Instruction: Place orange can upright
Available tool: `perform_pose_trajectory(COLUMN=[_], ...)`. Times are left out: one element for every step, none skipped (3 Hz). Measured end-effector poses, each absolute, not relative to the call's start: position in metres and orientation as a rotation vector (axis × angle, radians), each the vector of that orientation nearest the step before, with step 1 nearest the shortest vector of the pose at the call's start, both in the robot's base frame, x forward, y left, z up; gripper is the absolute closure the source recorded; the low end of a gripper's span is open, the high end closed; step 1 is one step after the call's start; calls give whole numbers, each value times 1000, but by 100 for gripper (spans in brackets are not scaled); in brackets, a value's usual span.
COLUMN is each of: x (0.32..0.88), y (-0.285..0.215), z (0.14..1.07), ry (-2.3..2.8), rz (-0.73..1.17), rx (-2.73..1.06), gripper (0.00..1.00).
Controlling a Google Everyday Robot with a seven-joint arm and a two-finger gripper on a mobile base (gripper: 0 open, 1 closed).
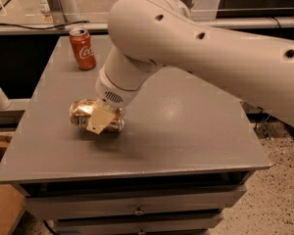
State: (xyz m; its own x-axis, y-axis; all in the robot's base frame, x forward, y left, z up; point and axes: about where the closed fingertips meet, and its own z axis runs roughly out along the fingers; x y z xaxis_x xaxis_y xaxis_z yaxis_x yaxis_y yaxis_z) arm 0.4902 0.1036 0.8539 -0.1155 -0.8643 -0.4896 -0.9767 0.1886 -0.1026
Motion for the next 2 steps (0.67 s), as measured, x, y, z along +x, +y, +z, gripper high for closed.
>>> perform_pose_trajectory(x=[500, 510], y=[89, 88], z=[853, 858], ry=[1968, 1848], rz=[509, 640], rx=[-1545, -1388], gripper=[100, 100])
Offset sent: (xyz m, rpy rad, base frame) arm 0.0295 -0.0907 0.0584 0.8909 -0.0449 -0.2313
